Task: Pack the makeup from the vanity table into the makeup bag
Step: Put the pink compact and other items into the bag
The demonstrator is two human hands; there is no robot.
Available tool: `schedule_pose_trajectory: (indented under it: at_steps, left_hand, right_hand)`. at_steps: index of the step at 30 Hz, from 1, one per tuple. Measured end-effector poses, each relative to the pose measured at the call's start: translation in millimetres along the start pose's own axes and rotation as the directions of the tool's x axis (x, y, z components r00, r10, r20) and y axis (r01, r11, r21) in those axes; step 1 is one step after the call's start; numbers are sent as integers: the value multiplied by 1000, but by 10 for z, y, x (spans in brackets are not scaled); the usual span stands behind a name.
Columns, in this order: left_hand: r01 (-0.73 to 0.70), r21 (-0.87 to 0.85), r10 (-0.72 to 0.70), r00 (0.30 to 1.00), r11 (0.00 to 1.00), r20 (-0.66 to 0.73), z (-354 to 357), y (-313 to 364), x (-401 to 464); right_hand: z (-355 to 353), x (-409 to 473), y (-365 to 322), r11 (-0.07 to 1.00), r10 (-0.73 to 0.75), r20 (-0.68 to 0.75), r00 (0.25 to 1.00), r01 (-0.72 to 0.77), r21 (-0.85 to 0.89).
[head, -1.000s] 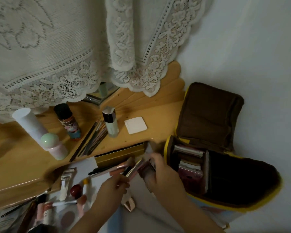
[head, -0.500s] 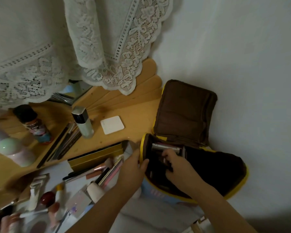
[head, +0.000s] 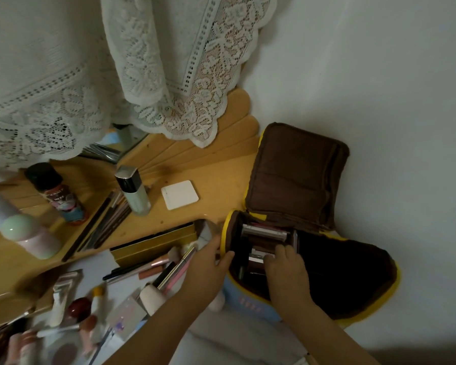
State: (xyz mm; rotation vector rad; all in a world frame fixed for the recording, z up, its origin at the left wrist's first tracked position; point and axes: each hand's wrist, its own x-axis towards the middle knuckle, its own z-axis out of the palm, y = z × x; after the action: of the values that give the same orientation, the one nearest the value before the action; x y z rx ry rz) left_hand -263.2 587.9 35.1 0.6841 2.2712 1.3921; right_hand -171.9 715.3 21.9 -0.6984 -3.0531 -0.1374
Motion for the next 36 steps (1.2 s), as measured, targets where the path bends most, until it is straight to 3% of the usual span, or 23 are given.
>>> schedule_pose_trajectory:
  at_steps: [5,11,16,19,23,26,28,32,36]
  left_hand:
    - [73,14,-74,996,997,55,-83,46,-8]
    - [90,153,-102,992,984,70,-282,-65,-157]
    - [184,215,-186,983,959,-10,-603,-280,-435]
    - [252,274,-249,967,928,-47,-881,-510,-675]
    - [387,267,-378,922,883,-88,-1223,-825,-1013]
    - [444,243,-430,896,863,-110,-1369,-956,-1188]
    - [448,215,-433,894,868,-116,-1408,-995,-1240]
    - [434,229,-412,901,872,-137,-1450,-1043,-1257]
    - [442,235,-417,896,866,-152,-1467,-1065,-1246]
  right_hand:
    - [39,3,90,999,8,-31,999,-9,-33]
    - [-32,-135,48,982,-23,-166,986,53,182]
    - [6,-288,-267,886,-52,-421,906,236,398]
    - [59,-444,-560,828,-148,-446,883,357,432]
    - [182,-522,-884,806,-293,-236,927,372,460]
    - [6,-357,-1142,778,-295,-119,948,310,546]
    - [-247,-68,-1321,757,-246,-74,966,239,608]
    - [-677,765,-1610,798,-95,-158,983,170,579]
    - [-656,1483,-1685,922,28,45,999,-44,384]
